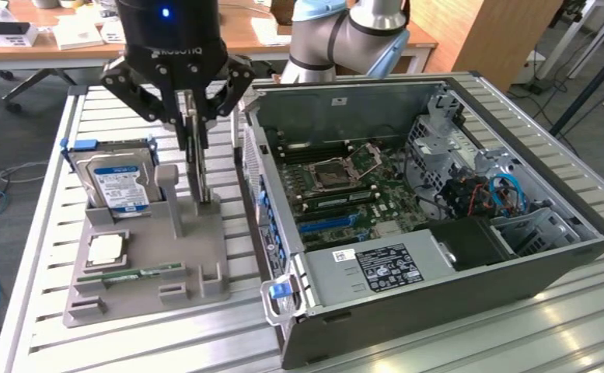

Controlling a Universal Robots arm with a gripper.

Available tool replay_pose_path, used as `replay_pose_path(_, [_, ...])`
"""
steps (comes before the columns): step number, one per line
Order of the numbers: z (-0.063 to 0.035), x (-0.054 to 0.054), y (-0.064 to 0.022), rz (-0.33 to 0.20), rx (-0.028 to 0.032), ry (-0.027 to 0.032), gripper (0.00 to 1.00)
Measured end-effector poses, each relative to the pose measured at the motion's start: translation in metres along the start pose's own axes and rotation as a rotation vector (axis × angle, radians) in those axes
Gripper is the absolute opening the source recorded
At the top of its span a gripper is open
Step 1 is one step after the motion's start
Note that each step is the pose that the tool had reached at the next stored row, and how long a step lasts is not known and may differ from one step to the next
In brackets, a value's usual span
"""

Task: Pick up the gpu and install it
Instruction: 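Pick up the gpu and move the gpu toward the slot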

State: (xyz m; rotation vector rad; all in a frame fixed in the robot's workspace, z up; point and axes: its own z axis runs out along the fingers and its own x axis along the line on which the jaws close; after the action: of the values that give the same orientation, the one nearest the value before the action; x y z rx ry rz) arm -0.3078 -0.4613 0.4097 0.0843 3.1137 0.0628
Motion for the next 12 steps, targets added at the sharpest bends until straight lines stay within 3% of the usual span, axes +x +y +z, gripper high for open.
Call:
replay_pose_path(4, [-0.0186, 0.000, 0.0007, 0.000, -0.0002, -0.0001, 0.26])
replay_pose_path(12, [-0.0402, -0.001, 0.0016, 0.000, -0.0001, -0.0001, 0.26])
